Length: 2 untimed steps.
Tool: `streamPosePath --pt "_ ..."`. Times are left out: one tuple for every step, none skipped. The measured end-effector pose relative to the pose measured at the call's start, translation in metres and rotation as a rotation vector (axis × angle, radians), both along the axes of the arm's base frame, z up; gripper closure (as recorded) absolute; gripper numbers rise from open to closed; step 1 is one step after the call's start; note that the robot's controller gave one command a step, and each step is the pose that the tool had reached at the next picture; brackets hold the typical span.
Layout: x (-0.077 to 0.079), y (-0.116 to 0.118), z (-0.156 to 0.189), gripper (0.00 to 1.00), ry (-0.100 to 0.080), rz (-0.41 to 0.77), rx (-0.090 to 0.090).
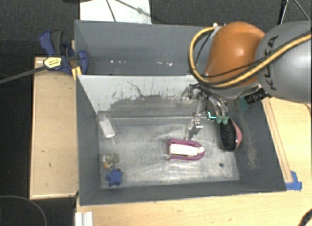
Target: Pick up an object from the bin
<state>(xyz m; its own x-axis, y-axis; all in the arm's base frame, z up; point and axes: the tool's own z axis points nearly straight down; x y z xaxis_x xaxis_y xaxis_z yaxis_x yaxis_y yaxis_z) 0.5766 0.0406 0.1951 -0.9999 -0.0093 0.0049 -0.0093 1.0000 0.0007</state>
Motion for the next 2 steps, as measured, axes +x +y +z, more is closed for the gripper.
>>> streamPosePath --pt "-0.041 -0.021 -0.123 0.00 -0.015 -0.078 0.001" --pt "-0.064 -0.003 -0.094 0.00 -0.004 -0.228 -0.001"
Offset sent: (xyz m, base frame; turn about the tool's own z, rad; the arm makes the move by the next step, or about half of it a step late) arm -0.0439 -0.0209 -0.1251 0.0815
